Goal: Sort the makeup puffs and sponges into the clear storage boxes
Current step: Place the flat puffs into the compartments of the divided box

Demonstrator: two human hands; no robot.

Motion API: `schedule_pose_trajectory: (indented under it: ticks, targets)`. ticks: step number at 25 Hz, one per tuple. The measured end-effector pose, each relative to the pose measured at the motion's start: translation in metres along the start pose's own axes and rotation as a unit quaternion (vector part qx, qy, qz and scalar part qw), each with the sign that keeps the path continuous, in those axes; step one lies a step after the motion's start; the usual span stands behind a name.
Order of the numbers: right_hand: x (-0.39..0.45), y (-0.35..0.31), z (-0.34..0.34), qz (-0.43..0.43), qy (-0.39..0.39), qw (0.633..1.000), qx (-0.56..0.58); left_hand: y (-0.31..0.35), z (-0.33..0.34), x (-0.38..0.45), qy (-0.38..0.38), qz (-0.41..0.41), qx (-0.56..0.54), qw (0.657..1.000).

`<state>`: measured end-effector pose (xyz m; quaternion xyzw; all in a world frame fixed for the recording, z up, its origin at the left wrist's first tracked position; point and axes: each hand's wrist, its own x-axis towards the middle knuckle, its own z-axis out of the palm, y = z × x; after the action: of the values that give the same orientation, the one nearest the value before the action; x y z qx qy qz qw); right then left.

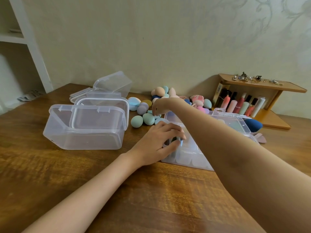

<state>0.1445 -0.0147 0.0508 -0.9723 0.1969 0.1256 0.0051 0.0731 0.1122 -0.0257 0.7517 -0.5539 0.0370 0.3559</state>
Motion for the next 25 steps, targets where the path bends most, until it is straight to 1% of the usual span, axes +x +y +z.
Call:
schedule_pose_trajectory:
  ticks: [1,3,5,7,8,10,11,12,13,14,16,17,18,19,20,23,24,25]
  targets:
    - [0.004,0.000,0.003,-0.011,-0.004,1.000,0.011,-0.001,-0.001,0.000,0.003,0.000,-0.003,1.000]
    - [0.015,-0.004,0.009,-0.047,0.022,0.998,-0.019,-0.003,-0.002,-0.001,0.009,0.002,-0.006,1.000]
    - [0.018,-0.003,0.012,-0.065,0.023,0.998,-0.013,-0.003,-0.002,0.000,0.009,0.005,-0.003,1.000]
    - [0.014,0.003,0.007,-0.092,0.060,0.991,0.071,-0.002,-0.001,0.001,0.008,0.008,0.003,1.000]
    - [0.009,0.008,0.001,-0.108,0.106,0.979,0.139,-0.002,-0.002,0.001,0.008,0.008,0.003,1.000]
    - [-0.011,0.025,-0.017,-0.136,0.239,0.929,0.248,0.000,-0.002,0.003,0.009,0.007,0.002,1.000]
    - [-0.021,0.033,-0.025,-0.143,0.276,0.909,0.279,-0.001,-0.003,0.002,0.008,0.002,0.006,1.000]
    - [-0.033,0.044,-0.032,-0.143,0.292,0.900,0.289,-0.001,-0.003,0.003,0.006,-0.001,0.011,1.000]
    - [-0.048,0.054,-0.038,-0.138,0.276,0.906,0.289,0.000,-0.003,0.004,0.004,-0.005,0.017,1.000]
    - [-0.064,0.062,-0.043,-0.131,0.238,0.922,0.275,0.000,-0.002,0.004,0.003,-0.009,0.023,1.000]
    - [-0.096,0.079,-0.042,-0.104,0.139,0.962,0.209,0.006,0.001,0.005,0.001,-0.012,0.037,0.999]
    - [-0.110,0.082,-0.038,-0.088,0.102,0.976,0.171,0.007,0.003,0.005,0.000,-0.015,0.044,0.999]
    - [-0.120,0.082,-0.030,-0.084,0.083,0.983,0.138,0.008,0.004,0.005,-0.002,-0.019,0.048,0.999]
    - [-0.128,0.079,-0.021,-0.085,0.081,0.986,0.119,0.009,0.005,0.005,-0.005,-0.026,0.051,0.998]
    - [-0.132,0.076,-0.011,-0.090,0.098,0.984,0.116,0.009,0.004,0.005,-0.010,-0.036,0.054,0.998]
    - [-0.136,0.070,0.005,-0.094,0.199,0.967,0.128,0.014,0.000,0.005,-0.041,-0.047,0.080,0.995]
    - [-0.136,0.071,0.008,-0.089,0.214,0.965,0.126,0.017,-0.003,0.005,-0.049,-0.044,0.093,0.994]
    - [-0.137,0.069,0.010,-0.083,0.212,0.967,0.114,0.018,-0.004,0.005,-0.051,-0.039,0.106,0.992]
